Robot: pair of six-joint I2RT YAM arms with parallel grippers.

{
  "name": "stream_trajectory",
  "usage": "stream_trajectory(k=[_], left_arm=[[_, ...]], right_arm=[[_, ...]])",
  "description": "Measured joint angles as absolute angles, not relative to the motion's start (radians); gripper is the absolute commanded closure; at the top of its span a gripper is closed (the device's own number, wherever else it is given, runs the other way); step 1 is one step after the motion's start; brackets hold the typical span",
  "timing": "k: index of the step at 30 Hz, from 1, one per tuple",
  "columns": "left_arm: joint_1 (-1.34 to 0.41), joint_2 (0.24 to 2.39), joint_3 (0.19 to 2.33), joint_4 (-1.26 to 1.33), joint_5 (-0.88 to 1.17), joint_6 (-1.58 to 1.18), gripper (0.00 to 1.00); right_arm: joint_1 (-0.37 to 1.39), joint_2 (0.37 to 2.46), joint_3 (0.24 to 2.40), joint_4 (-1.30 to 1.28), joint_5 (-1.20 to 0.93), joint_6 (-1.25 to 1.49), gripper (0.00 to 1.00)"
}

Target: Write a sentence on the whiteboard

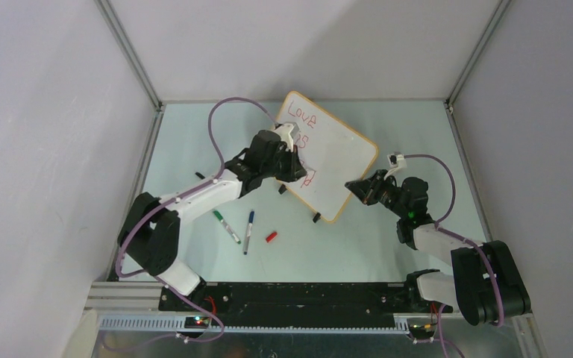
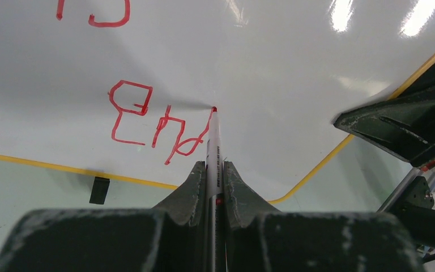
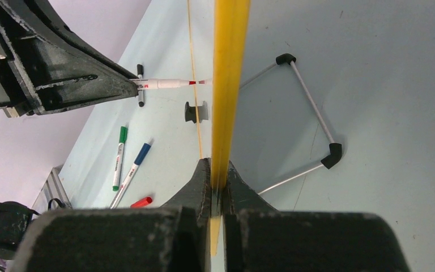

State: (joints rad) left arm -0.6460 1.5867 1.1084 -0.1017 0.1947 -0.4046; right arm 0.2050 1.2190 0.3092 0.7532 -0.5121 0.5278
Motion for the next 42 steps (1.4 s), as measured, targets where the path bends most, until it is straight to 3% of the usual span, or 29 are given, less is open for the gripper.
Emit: stream_trajectory(k=[14, 42], left_arm=[[-0.661, 1.524, 1.045, 0.014, 0.216, -0.383, 1.00], [-0.669, 1.571, 1.053, -0.021, 0.214, -0.382, 1.00]], right_arm=[[0.205, 1.219, 0.310, 0.754, -0.513, 0.527, 1.00], [0.205, 1.219, 0.310, 0.752, -0.513, 0.527, 1.00]])
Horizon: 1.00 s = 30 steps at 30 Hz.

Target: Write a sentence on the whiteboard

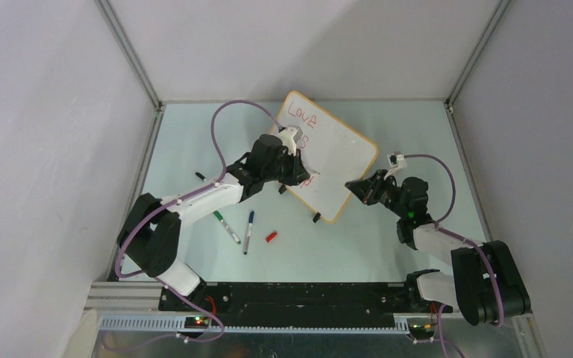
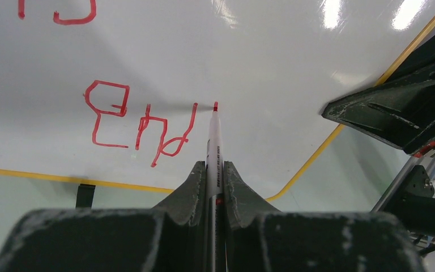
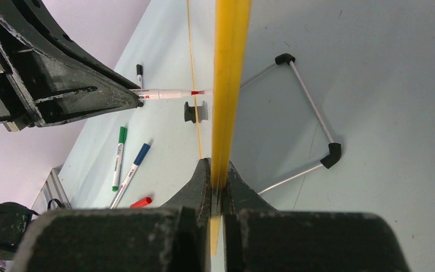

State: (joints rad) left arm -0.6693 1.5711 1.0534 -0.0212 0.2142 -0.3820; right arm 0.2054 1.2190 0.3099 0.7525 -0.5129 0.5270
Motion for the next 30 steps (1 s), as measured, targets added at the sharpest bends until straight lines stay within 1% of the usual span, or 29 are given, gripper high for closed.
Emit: stream_trajectory(k=[13, 30], left_arm=[[-0.688, 1.571, 1.053, -0.078, 0.182, -0.382, 1.00], [-0.722, 1.590, 1.095, -0.258, 0.103, -0.364, 1.00]], right_arm=[[0.205, 1.219, 0.310, 0.751, -0.511, 0.527, 1.00], [0.205, 1.219, 0.310, 0.751, -0.512, 0.523, 1.00]])
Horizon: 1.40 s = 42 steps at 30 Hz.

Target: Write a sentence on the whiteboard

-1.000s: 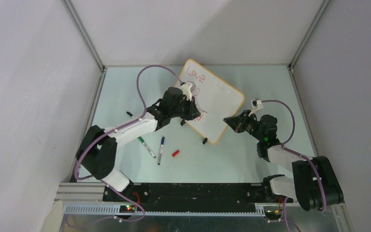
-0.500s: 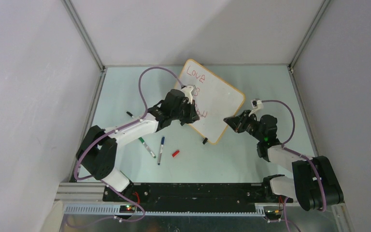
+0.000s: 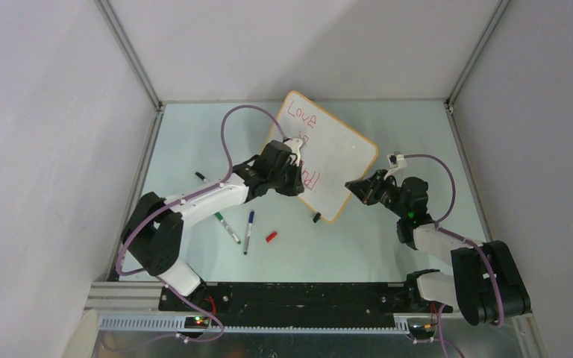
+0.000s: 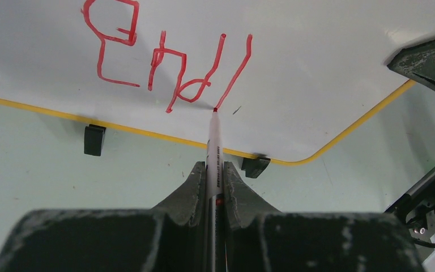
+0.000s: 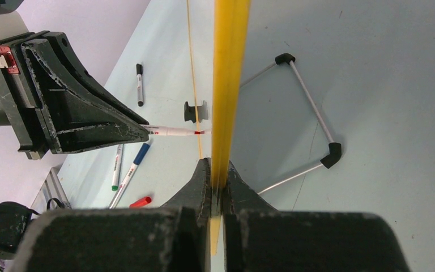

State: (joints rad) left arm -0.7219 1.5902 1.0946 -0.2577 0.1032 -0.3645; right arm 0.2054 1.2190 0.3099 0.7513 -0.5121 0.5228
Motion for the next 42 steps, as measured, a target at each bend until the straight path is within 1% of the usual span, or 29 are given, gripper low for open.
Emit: stream_trajectory(k=[7, 14, 22, 33, 42], left_arm=[[-0.724, 1.570, 1.067, -0.222, 0.107, -0.357, 1.00], [-0.725, 1.452, 0.974, -0.105, 0.128, -0.357, 1.00], [-0.725, 1.457, 0.974, -0.017, 0.169, -0.356, 1.00], [-0.730, 1.493, 0.974, -0.010, 0.162, -0.356, 1.00], [-0.741, 1.514, 0.987, -0.072, 0.133, -0.350, 1.00]], right_arm=[[0.206, 1.219, 0.310, 0.752, -0.513, 0.523, 1.00], [0.206, 1.219, 0.310, 0.752, -0.513, 0.523, 1.00], [0.206, 1.219, 0.311, 0.752, -0.513, 0.523, 1.00], [0.206, 1.219, 0.311, 0.752, -0.513, 0.523, 1.00], [0.207, 1.219, 0.311, 0.752, -0.513, 0.523, 1.00]])
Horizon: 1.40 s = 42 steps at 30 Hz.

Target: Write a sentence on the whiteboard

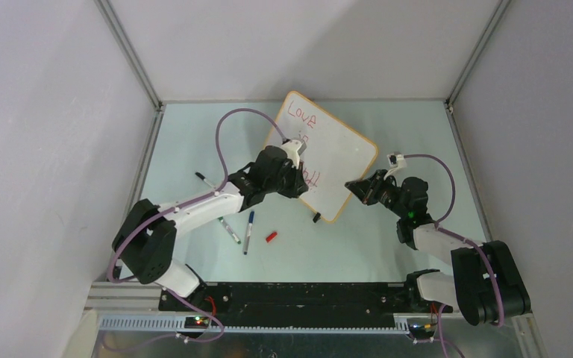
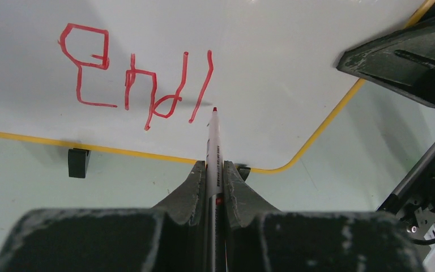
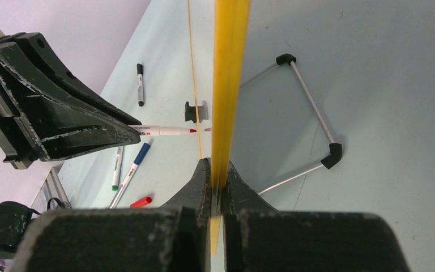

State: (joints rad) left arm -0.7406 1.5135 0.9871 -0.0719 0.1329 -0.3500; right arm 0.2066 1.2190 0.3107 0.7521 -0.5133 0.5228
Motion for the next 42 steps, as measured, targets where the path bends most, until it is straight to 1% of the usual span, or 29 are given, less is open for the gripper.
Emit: stream_trajectory(k=[42], left_arm=[[-0.742, 1.540, 0.992, -0.091, 0.121, -0.347, 1.00]], right_arm=[[0.207, 1.219, 0.311, 0.752, -0.513, 0.523, 1.00]])
